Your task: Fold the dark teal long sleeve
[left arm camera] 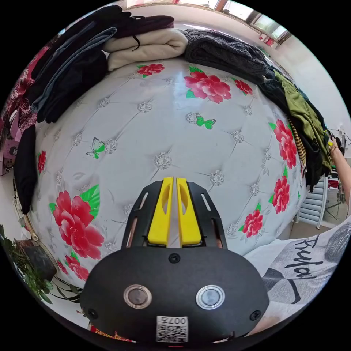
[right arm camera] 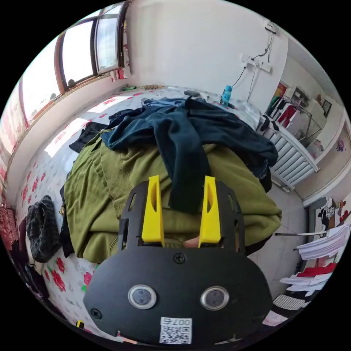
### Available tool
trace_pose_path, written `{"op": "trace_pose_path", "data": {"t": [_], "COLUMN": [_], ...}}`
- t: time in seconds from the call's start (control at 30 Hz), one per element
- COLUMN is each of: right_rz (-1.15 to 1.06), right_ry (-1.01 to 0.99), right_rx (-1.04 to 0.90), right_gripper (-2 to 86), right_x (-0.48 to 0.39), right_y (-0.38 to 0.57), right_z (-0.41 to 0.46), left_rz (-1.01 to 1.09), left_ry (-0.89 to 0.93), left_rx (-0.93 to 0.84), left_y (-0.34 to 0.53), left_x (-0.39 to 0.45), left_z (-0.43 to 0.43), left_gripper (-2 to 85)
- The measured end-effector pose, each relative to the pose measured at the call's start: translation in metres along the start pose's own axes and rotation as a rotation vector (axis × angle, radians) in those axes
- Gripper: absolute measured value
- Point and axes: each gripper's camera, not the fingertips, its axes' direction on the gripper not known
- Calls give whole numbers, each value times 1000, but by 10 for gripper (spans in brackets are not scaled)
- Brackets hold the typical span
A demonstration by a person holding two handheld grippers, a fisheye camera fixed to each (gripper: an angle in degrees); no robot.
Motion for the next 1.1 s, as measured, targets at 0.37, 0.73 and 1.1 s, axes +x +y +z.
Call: {"op": "trace_pose_path", "data": {"t": [0.37, 0.73, 1.1], "right_rz": [-517, -1071, -2155], "right_ry": [-778, -1351, -1557], "right_rx": [34, -116, -482], "right_gripper": [16, 3, 27], "right_x": [-119, -235, -268], "right_y": [204, 571, 840], "right_z": [-131, -336, -485], "left_rz": [21, -29, -183], "left_ry": [107, 193, 280], "left_rx": [125, 268, 418], "left_y": [85, 198, 272], "left_x": [0, -28, -87], "left_z": [-38, -54, -40], "left_gripper": [-9, -3, 44]}}
